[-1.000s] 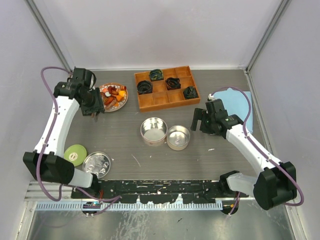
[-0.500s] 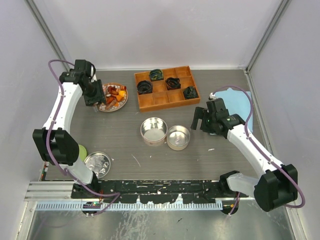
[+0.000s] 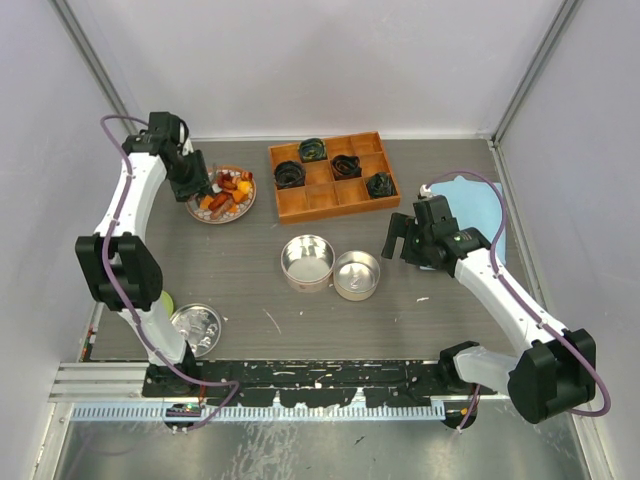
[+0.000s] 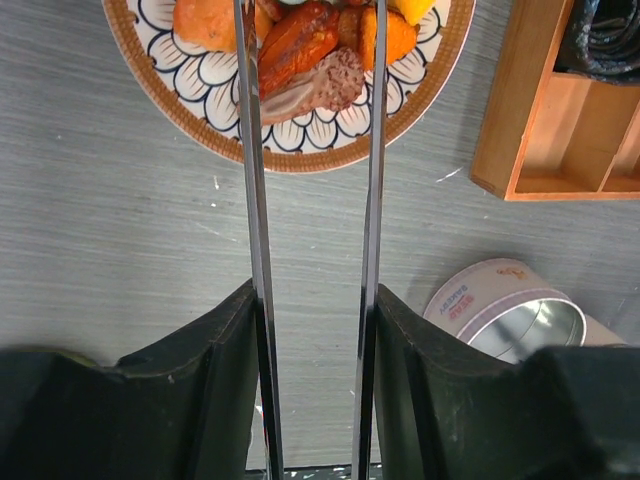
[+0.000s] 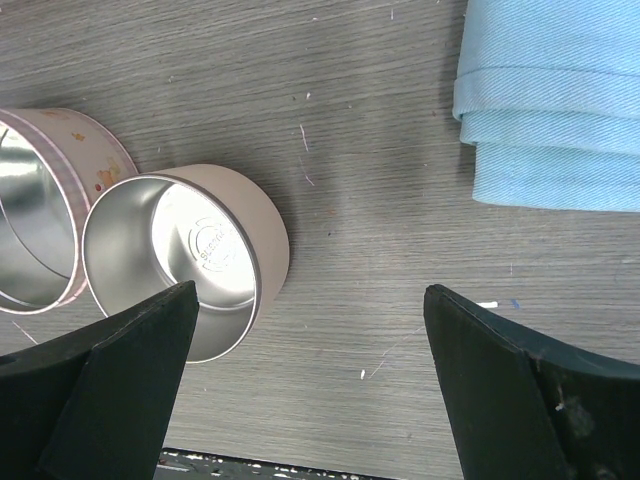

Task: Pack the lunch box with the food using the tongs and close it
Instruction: Pick up the fake food from the plate.

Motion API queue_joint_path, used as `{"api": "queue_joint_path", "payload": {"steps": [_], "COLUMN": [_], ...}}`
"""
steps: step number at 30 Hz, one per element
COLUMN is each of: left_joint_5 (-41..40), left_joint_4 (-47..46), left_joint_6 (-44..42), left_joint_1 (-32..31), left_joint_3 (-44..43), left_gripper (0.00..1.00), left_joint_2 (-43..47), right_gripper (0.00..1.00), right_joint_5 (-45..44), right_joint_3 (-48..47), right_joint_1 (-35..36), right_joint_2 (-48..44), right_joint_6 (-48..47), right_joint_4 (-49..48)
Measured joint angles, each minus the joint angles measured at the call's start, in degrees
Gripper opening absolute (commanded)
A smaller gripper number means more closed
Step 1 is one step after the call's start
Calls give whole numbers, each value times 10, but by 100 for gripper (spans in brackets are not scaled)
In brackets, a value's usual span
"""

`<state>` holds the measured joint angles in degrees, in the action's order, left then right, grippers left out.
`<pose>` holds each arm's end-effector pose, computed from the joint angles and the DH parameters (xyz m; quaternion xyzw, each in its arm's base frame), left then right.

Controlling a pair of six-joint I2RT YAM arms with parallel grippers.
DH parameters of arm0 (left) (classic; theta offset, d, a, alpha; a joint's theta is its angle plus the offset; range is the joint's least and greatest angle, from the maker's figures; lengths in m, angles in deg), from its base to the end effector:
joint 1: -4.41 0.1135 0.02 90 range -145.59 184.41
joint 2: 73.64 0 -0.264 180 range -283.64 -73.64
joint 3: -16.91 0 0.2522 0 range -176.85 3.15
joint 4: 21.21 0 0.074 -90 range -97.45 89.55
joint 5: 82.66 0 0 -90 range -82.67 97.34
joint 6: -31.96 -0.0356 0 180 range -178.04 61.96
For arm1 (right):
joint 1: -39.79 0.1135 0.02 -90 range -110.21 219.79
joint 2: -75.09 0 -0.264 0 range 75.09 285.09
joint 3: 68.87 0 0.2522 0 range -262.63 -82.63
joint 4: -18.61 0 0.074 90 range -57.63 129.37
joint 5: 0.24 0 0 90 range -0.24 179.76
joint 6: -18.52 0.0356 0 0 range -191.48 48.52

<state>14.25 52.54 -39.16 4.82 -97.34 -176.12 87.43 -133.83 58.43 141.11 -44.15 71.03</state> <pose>0.3753 -0.0016 0.3262 -0.1479 0.9572 -0.0965 0.2291 0.2185 0.0722 0.2620 0.0783 0.9462 0.1046 0.2959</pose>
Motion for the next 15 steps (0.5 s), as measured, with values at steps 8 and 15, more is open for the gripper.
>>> {"api": "queue_joint_path", "payload": {"steps": [8,15], "left_joint_5": [3,14], "left_joint_4": [0,0], "left_joint_6": [-1,-6], "left_joint_1": [0,0], "left_joint_3": [-25,-38], "left_gripper": [43,43], "left_joint_2": [-39,-59], "right_gripper": [100,100], "right_joint_5": [0,0], "right_joint_3": [0,0], "right_joint_1": [0,0], "right_joint_2": [0,0], "right_joint_6": [0,0], "right_joint_4": [0,0]}}
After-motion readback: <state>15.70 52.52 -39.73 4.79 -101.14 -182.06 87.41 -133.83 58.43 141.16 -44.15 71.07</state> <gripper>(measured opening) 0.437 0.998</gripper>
